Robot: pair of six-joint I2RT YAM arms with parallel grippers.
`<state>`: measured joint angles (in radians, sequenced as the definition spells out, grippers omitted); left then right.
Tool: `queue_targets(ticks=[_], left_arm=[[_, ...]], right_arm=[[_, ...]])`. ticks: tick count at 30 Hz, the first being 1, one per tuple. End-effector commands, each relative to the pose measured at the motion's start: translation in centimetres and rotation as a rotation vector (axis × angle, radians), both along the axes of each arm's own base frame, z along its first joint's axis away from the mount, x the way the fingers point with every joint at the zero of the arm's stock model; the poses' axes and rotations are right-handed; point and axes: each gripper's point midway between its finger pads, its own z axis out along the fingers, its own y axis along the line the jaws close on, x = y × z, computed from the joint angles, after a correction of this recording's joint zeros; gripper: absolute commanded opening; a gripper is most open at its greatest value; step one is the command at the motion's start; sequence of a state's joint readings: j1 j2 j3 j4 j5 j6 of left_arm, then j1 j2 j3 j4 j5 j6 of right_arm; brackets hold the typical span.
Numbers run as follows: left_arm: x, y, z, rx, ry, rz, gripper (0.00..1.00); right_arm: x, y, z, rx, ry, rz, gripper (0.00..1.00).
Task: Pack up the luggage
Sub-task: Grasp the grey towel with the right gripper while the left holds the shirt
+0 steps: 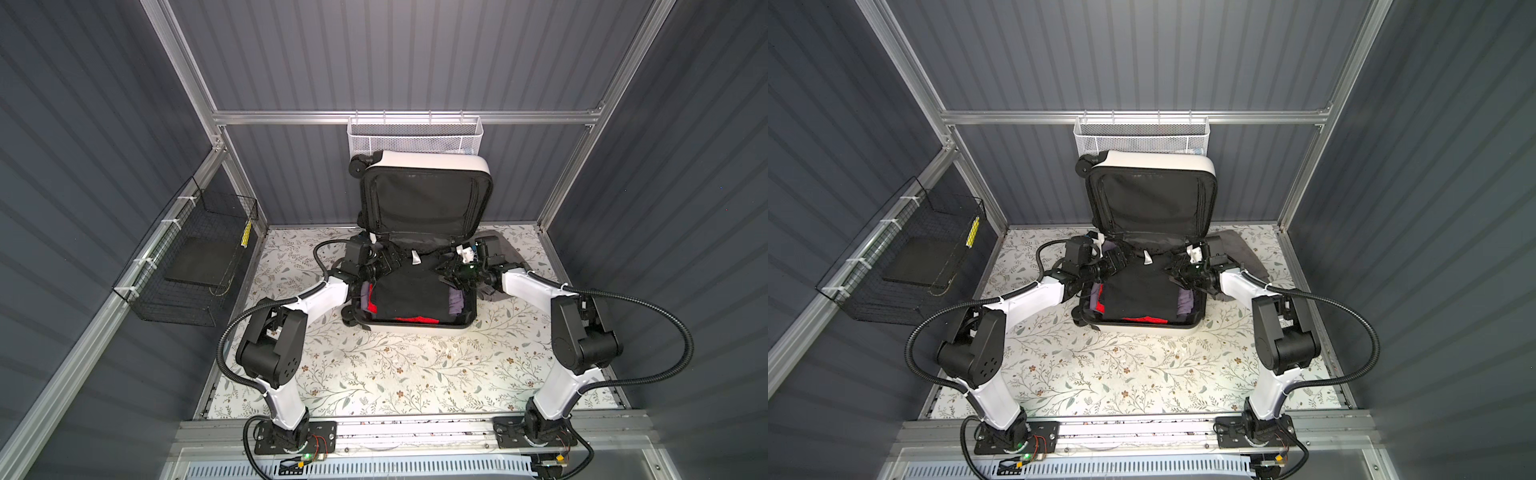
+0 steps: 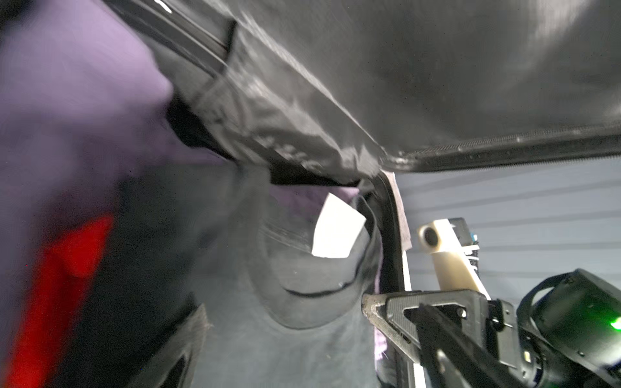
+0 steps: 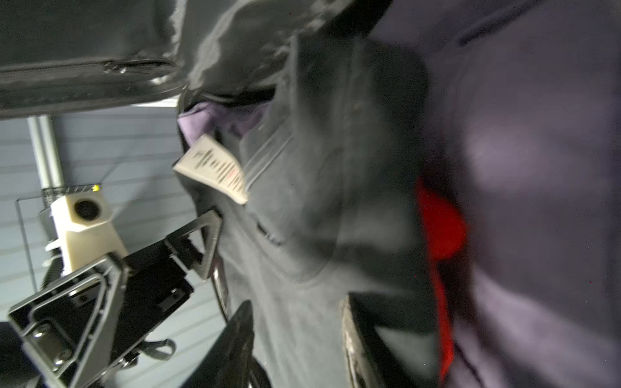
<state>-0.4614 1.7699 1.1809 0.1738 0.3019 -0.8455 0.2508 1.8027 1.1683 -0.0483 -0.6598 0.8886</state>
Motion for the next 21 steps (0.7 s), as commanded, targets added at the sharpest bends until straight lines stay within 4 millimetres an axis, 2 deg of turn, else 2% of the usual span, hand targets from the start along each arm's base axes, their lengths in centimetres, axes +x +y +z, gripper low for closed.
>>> queue_targets(ticks=[1, 2, 6, 9, 11, 14, 18, 19, 20, 21], left_arm=[[-0.8, -1.0, 0.3, -0.005, -0.022, -0.078, 1.0], [-0.8, -1.2, 0.8, -0.01, -0.028, -0.089, 1.0], [-0.8, -2.4, 3.2, -0.05, -0.067, -0.156, 1.0], [-0.7, -3.3, 5.1, -0.079, -0.096, -0.189, 1.0], [-0.6, -3.8, 6.3, -0.093, -0.115, -0.205, 1.0], [-0.8, -4.8, 7.9, -0.112, -0.136, -0.231, 1.0], [-1.3, -5.9, 9.1, -0.132, -0.15, -0.26, 1.0], [-1.5, -6.0, 9.1, -0.134, -0.148, -0.268, 1.0], [-1.3, -6.3, 10.4, -0.146, -0.174, -0.274, 1.0], [-1.3, -6.4, 10.8, -0.15, -0.178, -0.276, 1.0]], right_arm=[[1.2, -0.8, 1.3, -0.008, -0.043, -0.018, 0.47], [1.1, -1.0, 2.0, -0.006, -0.053, -0.018, 0.47], [-0.7, -2.3, 6.7, -0.031, -0.139, 0.006, 0.51], [-2.8, -5.1, 9.0, -0.076, -0.172, -0.041, 0.56], [-4.1, -7.7, 9.7, -0.094, -0.174, -0.102, 0.61], [-6.0, -11.9, 9.6, -0.091, -0.154, -0.214, 0.69], [-7.9, -17.9, 6.7, -0.103, -0.071, -0.404, 0.86], [-8.0, -18.9, 5.9, -0.09, -0.053, -0.436, 0.91], [-8.2, -19.8, 5.0, -0.081, -0.03, -0.467, 0.95], [-8.2, -20.6, 4.2, -0.068, -0.014, -0.495, 0.99]])
